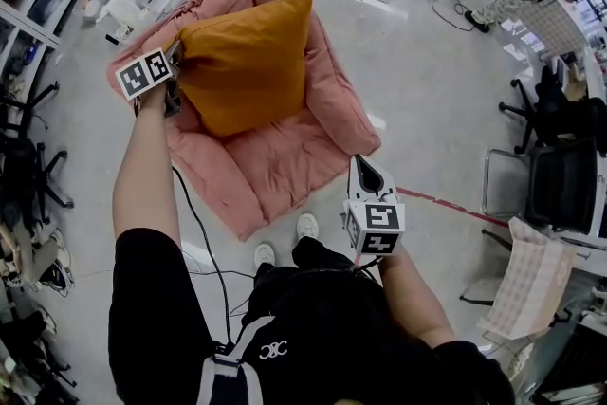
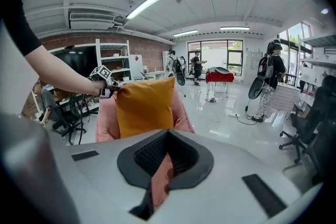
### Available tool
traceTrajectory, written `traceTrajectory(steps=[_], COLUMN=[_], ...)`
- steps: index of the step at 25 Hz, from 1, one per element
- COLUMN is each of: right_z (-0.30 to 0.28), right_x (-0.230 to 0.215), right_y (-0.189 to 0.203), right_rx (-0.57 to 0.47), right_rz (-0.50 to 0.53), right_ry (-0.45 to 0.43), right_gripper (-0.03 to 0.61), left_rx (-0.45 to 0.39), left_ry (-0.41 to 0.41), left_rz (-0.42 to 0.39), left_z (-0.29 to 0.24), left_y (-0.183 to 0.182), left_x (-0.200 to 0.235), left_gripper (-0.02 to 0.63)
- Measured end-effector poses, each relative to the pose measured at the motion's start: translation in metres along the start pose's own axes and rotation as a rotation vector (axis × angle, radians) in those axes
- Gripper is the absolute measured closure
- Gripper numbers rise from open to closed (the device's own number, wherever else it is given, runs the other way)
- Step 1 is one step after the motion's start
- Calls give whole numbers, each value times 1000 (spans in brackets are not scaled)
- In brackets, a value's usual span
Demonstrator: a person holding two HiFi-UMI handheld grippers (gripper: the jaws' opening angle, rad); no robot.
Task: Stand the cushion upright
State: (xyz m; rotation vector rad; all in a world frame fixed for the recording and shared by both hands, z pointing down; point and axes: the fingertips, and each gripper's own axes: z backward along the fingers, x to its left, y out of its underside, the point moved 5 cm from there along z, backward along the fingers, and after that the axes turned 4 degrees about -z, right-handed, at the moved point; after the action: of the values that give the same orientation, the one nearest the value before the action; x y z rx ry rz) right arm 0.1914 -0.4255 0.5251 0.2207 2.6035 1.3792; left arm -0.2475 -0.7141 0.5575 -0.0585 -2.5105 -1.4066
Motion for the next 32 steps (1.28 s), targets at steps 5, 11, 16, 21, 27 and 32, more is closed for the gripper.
traceTrajectory(steps=[5, 11, 16, 21, 27, 32], right_z=[0, 2, 0, 1, 6, 20], right_x=[6, 14, 27, 49, 75, 96], right_y=[-4, 0, -6, -19, -31, -37], right_rx=[-7, -10, -25, -67, -119, -166], right_rz=[-3, 11, 11, 9, 13, -3], right_ry=[-18, -38, -66, -116, -152, -156], right_gripper=[586, 586, 586, 586, 586, 586], left_rx=[-21, -190, -214, -217, -197, -199], left_ry=[121, 92, -65, -122, 29, 63], left_rz=[152, 224, -18, -180, -197, -299], left_z=[15, 45, 80, 113, 165, 225], left_y=[-3, -39, -54, -42, 3, 35], left_x=[6, 31, 22, -15, -94, -152], left_gripper=[414, 282, 529, 615, 616, 617])
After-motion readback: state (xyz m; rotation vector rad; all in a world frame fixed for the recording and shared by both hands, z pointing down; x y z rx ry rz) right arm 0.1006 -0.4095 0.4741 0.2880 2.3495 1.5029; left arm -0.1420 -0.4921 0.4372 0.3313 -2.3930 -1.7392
